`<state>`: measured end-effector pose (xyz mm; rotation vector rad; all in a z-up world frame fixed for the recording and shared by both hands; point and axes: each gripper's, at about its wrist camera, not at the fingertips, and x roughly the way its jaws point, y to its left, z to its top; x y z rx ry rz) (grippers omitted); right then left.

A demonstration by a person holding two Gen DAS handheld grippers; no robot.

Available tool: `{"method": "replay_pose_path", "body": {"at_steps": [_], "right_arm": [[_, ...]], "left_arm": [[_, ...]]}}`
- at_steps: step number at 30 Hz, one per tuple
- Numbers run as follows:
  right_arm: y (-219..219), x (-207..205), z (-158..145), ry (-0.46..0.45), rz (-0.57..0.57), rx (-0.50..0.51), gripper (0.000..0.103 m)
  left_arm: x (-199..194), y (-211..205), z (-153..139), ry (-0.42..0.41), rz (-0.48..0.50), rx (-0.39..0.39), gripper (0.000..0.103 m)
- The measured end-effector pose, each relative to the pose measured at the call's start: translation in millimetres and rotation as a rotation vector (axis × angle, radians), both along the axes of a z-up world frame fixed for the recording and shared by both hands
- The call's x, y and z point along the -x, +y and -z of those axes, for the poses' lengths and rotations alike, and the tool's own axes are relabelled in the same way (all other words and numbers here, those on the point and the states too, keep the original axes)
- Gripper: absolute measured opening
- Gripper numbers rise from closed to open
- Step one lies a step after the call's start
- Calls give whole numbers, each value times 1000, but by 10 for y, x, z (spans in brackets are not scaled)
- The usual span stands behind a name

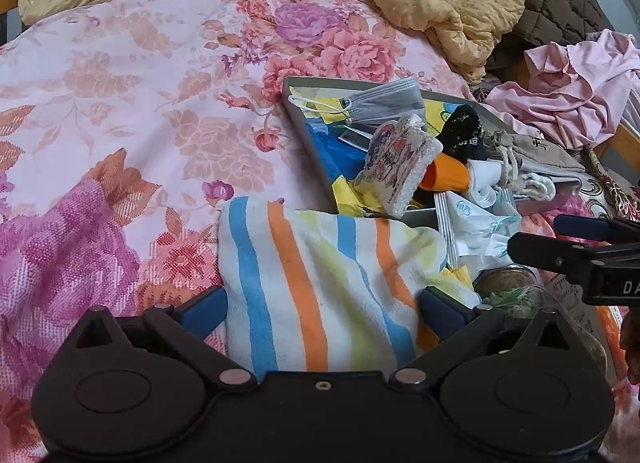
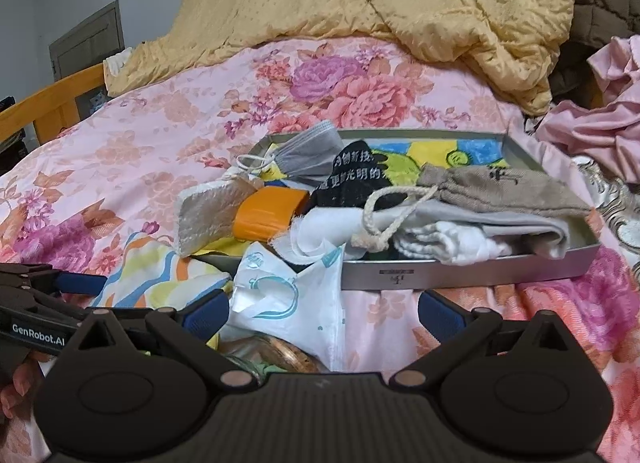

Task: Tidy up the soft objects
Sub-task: 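Grasp the striped towel with the left tool while the right tool grasps the tissue packet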

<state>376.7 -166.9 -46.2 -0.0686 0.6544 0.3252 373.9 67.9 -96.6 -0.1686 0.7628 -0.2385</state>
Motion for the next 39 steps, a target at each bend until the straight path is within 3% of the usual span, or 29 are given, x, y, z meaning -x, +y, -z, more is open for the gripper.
{"method": "replay_pose_path", "body": {"at_steps": [8, 12, 17, 24, 28, 33, 34, 35, 39], "right_arm": [[37, -162, 81, 67, -2, -27, 102], [18, -231, 100, 114, -32, -96, 98], [35, -295, 132, 144, -31, -108, 86], [51, -286, 183, 183, -62, -140, 76], [89, -234, 158, 160, -76, -130, 71], [68, -185, 133, 145, -70, -150, 65], [67, -176, 122, 137, -69, -146, 53], [69, -162, 109, 127, -64, -139, 48], [40, -117, 53, 98, -50, -132, 46]], "left_arm": [[-16, 51, 21, -17, -15, 13, 98], [-20, 36, 43, -19, 18, 17, 80], [-13, 22, 52, -20, 19, 24, 69], [-9, 72, 50, -14, -16, 41, 38], [39, 45, 48, -26, -19, 60, 22], [98, -6, 21, -46, -24, 75, 18], [108, -10, 15, -49, -26, 76, 17], [119, -15, 4, -54, -29, 75, 17], [179, -43, -69, -85, -37, 72, 16]]}}
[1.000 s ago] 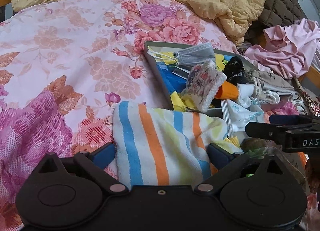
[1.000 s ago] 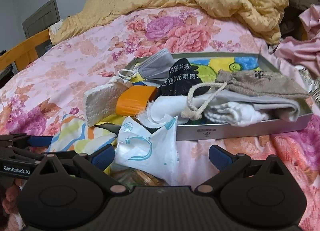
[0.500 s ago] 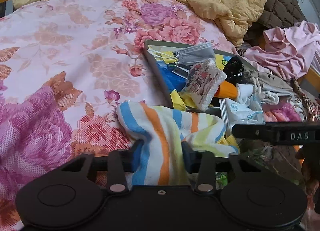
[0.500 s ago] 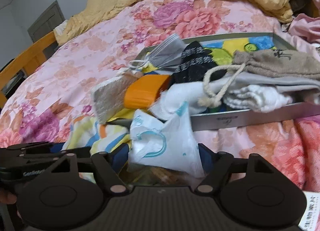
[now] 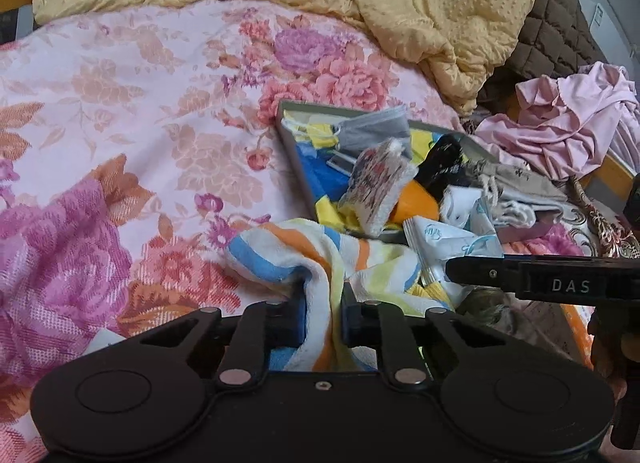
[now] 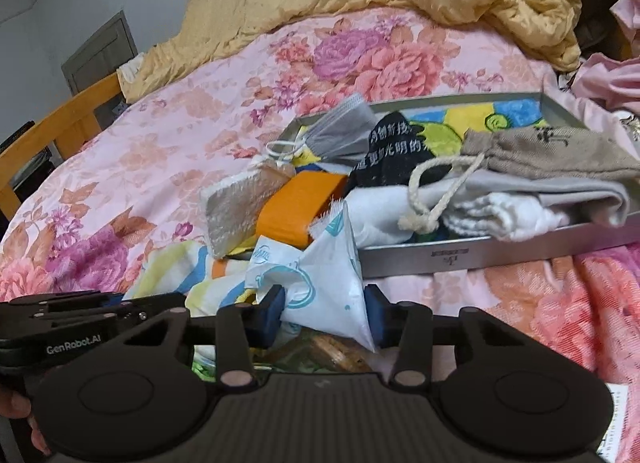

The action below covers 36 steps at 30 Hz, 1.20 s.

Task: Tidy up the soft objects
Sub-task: 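Grasp the striped towel with the left tool while the right tool grasps the tissue packet, then lift the striped towel and tissue packet and carry them over the frog tray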

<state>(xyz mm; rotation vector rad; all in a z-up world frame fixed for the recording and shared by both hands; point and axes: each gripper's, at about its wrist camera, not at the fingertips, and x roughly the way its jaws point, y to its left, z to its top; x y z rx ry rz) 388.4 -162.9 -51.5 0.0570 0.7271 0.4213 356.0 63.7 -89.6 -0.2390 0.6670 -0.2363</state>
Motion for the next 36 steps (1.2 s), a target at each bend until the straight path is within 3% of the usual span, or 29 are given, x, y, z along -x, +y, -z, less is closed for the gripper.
{"method": "replay_pose_path", "body": {"at_steps": [4, 10, 26, 36], "right_arm": [[8, 46, -52, -23, -3, 23, 35], [-61, 118, -183, -50, 19, 1, 32], [-480, 284, -629, -116, 93, -145, 32], [-824, 121, -707, -200, 177, -168, 32]], "left_arm": [[78, -36, -115, -42, -6, -9, 16], [187, -54, -261, -78, -16, 13, 15], [648, -129, -840, -170, -55, 68, 15], [382, -546, -1222, -227, -18, 54, 15]]}}
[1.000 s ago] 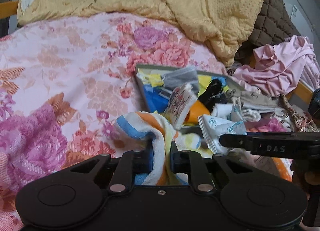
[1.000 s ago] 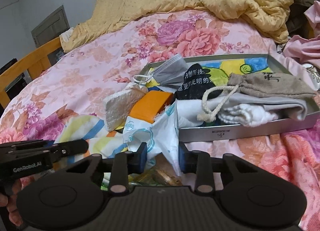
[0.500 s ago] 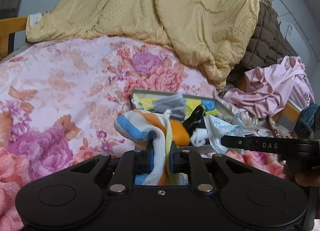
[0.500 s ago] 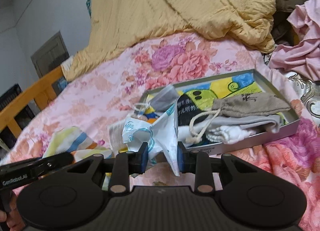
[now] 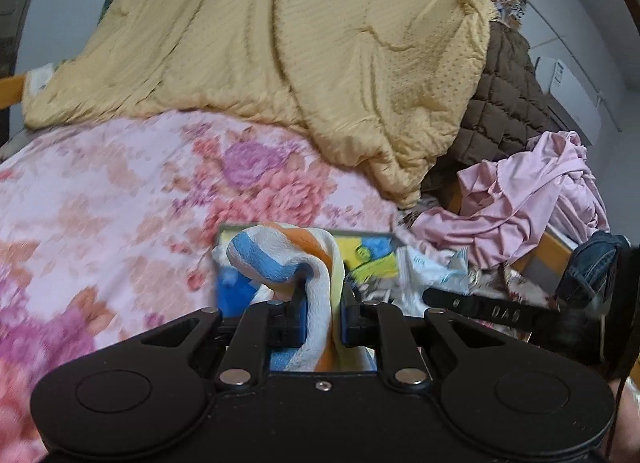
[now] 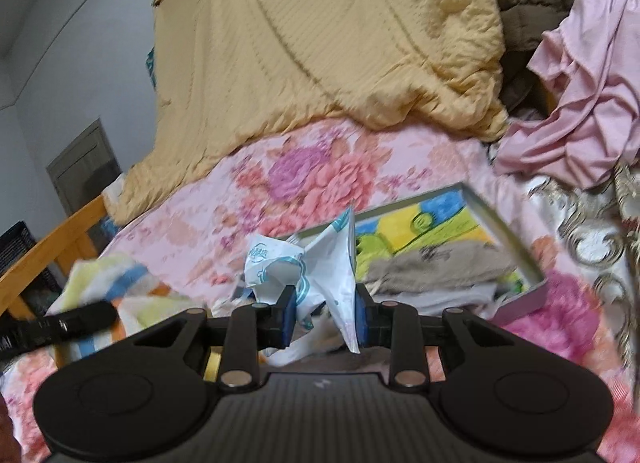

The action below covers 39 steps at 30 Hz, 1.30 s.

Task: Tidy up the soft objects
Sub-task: 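Lift the striped towel and tissue packet and carry them over the frog tray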

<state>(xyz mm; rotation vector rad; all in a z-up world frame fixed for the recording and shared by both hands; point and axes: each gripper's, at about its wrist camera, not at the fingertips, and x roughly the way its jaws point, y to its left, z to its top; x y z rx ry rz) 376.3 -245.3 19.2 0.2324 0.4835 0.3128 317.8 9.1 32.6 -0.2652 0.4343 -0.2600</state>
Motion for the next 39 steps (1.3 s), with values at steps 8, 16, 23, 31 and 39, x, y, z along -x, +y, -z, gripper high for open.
{"method": "replay_pose_path", "body": {"at_steps": [8, 16, 23, 31, 39], "right_arm": [[-419, -351, 38, -13, 107, -68, 32], [-688, -642, 122, -5, 173, -111, 32], [-753, -842, 210, 5, 218, -115, 33], [-612, -968, 347, 26, 210, -46, 37], [-529, -998, 394, 24, 193, -54, 54]], "left_arm": [[-686, -570, -220, -54, 20, -14, 16], [-1190, -927, -178, -56, 12, -11, 16], [-1518, -1008, -30, -23, -11, -8, 16], [-1733, -928, 235, 62, -43, 7, 16], [-1807, -798, 435, 150, -95, 54, 17]]}}
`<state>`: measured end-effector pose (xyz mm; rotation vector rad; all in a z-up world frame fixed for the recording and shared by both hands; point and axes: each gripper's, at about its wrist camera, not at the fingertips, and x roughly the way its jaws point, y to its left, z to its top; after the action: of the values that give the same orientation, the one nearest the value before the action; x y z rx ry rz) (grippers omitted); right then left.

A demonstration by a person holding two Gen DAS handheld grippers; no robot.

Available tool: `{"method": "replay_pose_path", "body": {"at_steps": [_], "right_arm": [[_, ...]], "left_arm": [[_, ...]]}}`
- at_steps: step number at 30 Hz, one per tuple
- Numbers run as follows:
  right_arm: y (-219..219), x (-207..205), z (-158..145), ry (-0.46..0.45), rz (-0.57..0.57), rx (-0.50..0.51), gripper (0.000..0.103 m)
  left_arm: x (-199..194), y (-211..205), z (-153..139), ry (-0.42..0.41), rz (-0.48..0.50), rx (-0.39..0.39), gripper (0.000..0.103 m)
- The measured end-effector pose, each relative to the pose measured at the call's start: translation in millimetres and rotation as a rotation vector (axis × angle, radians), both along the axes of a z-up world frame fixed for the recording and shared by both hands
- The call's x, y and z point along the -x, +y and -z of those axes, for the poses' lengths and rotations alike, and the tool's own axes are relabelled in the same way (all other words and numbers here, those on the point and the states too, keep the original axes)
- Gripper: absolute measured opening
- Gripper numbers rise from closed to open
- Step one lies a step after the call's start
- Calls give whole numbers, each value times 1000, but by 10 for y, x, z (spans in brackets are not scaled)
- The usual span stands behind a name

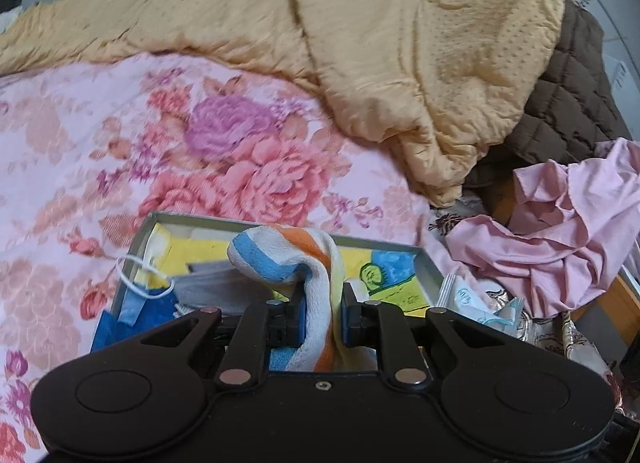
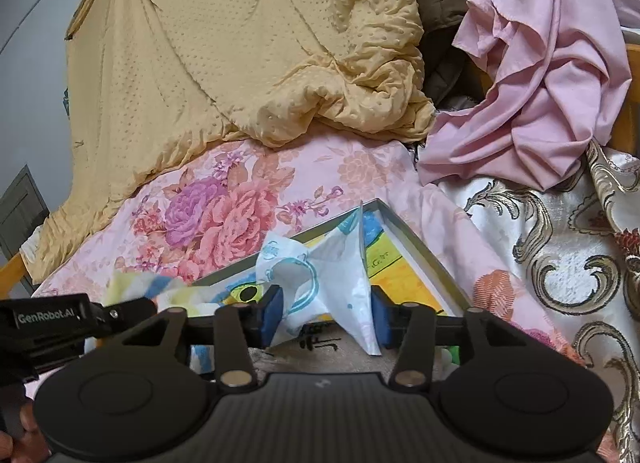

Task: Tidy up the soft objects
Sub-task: 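Lift the striped towel and tissue packet and carry them over the frog tray, then open both tools to drop the towel and tissue packet into the tray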

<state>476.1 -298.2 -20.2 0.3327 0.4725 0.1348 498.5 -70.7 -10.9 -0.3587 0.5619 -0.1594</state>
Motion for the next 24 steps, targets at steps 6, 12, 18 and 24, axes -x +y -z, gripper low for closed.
{"method": "replay_pose_path", "body": {"at_steps": [6, 12, 18, 24], "right_arm": [[-16, 4, 13, 2, 0, -20, 63], [-14, 45, -16, 2, 2, -16, 74], [-33, 127, -79, -3, 8, -14, 81], [-42, 318, -203, -14, 18, 2, 86]], "left_arm": [[11, -9, 41, 45, -18, -24, 26], [104, 29, 60, 51, -23, -13, 40], [210, 66, -2, 39, -29, -27, 55], [446, 117, -137, -9, -39, -56, 72]]}}
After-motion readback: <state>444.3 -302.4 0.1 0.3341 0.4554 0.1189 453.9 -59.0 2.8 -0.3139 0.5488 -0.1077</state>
